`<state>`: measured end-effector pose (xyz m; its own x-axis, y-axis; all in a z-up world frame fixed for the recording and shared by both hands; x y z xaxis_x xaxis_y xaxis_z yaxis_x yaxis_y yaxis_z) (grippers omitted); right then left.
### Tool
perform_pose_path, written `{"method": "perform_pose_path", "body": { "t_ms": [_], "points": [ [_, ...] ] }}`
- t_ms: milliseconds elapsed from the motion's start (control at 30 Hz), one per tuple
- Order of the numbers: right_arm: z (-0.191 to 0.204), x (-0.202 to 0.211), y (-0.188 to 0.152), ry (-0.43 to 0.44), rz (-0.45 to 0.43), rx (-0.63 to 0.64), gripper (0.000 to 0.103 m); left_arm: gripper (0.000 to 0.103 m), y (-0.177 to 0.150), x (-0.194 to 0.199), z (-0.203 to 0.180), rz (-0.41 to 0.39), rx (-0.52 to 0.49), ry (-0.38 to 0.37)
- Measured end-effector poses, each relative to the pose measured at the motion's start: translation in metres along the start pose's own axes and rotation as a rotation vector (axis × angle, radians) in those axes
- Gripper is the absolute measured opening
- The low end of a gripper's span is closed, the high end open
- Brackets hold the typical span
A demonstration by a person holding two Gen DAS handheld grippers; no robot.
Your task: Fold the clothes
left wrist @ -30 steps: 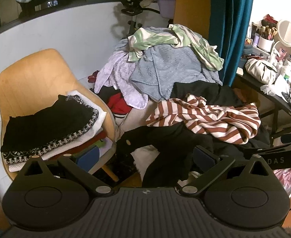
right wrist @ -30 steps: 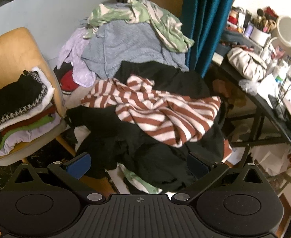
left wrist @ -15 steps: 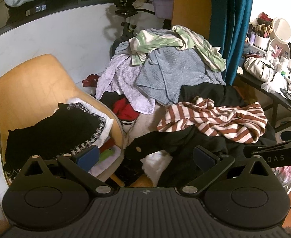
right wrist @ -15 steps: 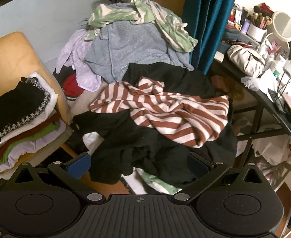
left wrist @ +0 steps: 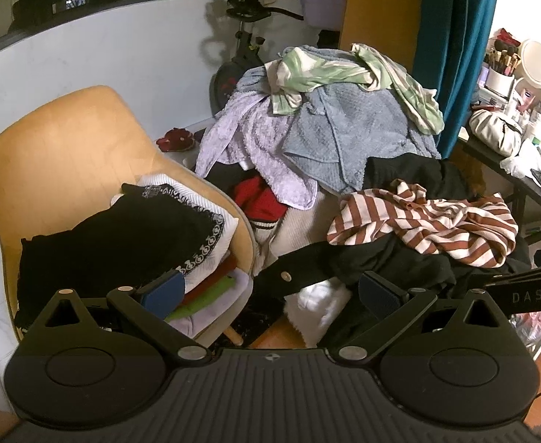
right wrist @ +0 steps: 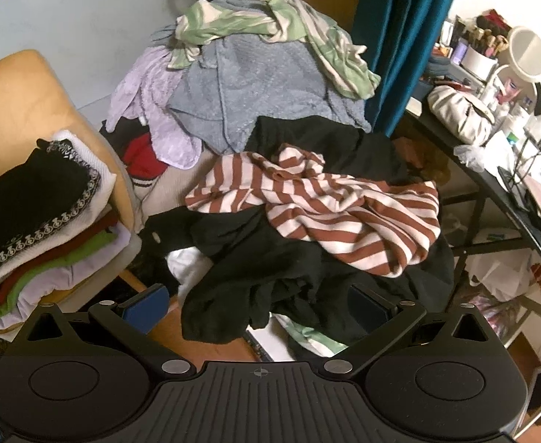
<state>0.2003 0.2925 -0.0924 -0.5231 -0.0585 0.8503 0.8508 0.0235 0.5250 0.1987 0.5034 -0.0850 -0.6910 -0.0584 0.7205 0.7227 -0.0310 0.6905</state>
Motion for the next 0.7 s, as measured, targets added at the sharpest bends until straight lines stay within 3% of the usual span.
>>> {"method": "perform_pose_path", "body": {
  "t_ms": [500,700],
  "points": [
    [0.007,-0.01,0.011,0.054,-0.004,0.05,0.102,0.102,-0.002,0.001,0.02,0.011,0.076,0.072],
    [-0.029,-0.012,0.019,0.071,-0.017,0.01,0.102,0.102,0.012,-0.002,-0.003,0.006,0.072,0.093]
  ]
}}
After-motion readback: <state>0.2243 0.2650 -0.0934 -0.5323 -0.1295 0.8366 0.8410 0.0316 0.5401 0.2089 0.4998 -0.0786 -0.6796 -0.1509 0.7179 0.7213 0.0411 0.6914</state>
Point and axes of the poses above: each gripper's, at about its wrist camera, not at the fingertips, and x roughly against the way its jaws point, z to its left, y to its top, the point moved 9 cm from there along -x, roughly the way its jaws point, and after that the axes turned 12 degrees about y, right-handed, at the moved point
